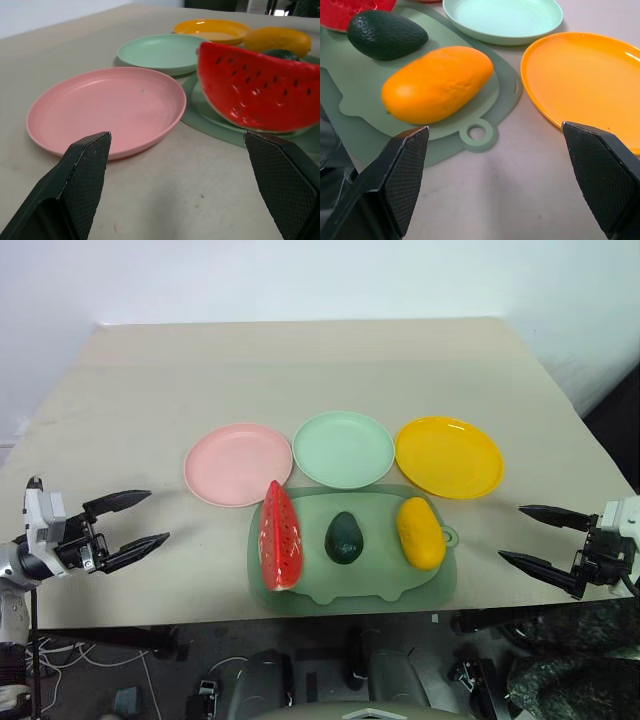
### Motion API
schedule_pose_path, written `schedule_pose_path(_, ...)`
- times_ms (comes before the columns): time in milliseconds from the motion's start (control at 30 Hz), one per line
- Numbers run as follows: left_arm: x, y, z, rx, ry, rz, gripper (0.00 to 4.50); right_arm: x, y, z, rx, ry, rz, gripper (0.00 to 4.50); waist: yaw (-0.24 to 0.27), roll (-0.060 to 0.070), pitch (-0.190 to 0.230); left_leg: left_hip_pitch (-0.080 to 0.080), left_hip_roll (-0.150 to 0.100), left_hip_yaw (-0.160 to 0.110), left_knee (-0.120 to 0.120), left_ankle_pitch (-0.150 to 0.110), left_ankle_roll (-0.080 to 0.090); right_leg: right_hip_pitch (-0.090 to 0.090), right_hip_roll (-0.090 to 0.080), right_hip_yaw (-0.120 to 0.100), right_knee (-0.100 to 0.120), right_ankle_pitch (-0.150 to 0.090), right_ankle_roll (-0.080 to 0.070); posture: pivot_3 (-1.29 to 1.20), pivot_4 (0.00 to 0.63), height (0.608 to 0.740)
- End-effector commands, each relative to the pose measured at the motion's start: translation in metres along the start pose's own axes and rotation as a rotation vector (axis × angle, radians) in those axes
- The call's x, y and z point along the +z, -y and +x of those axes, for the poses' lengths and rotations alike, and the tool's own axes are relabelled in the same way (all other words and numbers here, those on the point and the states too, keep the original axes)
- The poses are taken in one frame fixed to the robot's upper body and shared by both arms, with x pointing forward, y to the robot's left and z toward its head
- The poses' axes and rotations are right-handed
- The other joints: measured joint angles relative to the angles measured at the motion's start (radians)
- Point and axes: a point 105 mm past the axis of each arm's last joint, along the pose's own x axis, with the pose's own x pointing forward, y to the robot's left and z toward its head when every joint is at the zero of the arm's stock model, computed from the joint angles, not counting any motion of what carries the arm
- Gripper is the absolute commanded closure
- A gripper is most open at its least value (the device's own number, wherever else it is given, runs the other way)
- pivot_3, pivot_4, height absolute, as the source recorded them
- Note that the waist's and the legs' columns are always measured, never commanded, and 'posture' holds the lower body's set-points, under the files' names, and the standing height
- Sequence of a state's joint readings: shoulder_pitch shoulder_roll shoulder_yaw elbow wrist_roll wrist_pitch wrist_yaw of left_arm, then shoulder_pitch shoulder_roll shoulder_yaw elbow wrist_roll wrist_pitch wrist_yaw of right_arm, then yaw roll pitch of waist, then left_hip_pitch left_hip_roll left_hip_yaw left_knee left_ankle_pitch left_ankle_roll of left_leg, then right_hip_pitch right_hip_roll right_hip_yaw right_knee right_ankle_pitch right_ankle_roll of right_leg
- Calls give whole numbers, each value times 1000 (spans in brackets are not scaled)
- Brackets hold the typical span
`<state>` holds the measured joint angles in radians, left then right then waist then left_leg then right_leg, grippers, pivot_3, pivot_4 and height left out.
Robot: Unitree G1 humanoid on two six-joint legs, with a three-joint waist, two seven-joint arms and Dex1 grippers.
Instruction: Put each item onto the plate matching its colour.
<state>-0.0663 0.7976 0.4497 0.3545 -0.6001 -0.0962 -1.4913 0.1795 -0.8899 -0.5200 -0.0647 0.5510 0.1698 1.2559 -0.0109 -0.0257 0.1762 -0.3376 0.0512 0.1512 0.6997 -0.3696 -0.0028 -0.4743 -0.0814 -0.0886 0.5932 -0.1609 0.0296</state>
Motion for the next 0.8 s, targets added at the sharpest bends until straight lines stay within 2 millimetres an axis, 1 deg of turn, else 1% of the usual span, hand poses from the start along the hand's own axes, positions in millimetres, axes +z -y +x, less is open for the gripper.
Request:
schedule_pose_path(33,7,0,-3,33,37,36,45,9,4,1,-3,4,-53,0,0,0,0,0,0,-1,0,0,0,0,0,0,0,0,0,0,150,733)
schedule_pose_path(133,5,1,-2,42,43,29,45,11,2,5,3,12,-61,0,0,0,0,0,0,-2,0,0,0,0,0,0,0,0,0,0,150,733)
schedule_pose_path(233,7,-2,0,51,55,41,45,15,0,3,-3,27,-60,0,2,0,0,0,0,-2,0,0,0,0,0,0,0,0,0,0,150,733)
schedule_pose_path(467,11,-6,-4,39,63,72,45,14,-6,0,-3,27,-50,0,0,0,0,0,0,-2,0,0,0,0,0,0,0,0,0,0,150,733)
schedule_pose_path(567,11,-3,-5,17,64,77,45,15,-8,-3,5,25,-46,0,0,0,0,0,0,-2,0,0,0,0,0,0,0,0,0,0,150,733)
schedule_pose_path(667,6,3,-4,-20,55,73,45,13,-11,-7,15,13,-44,0,0,0,0,0,0,-2,0,0,0,0,0,0,0,0,0,0,150,733)
schedule_pose_path(733,5,7,-2,-35,58,73,45,11,-12,-10,12,5,-41,0,1,0,0,0,0,-2,0,0,0,0,0,0,0,0,0,0,150,733)
schedule_pose_path(800,7,8,1,-42,74,78,45,13,-12,-11,9,7,-38,0,1,0,0,0,0,-3,0,0,0,0,0,0,0,0,0,0,150,733)
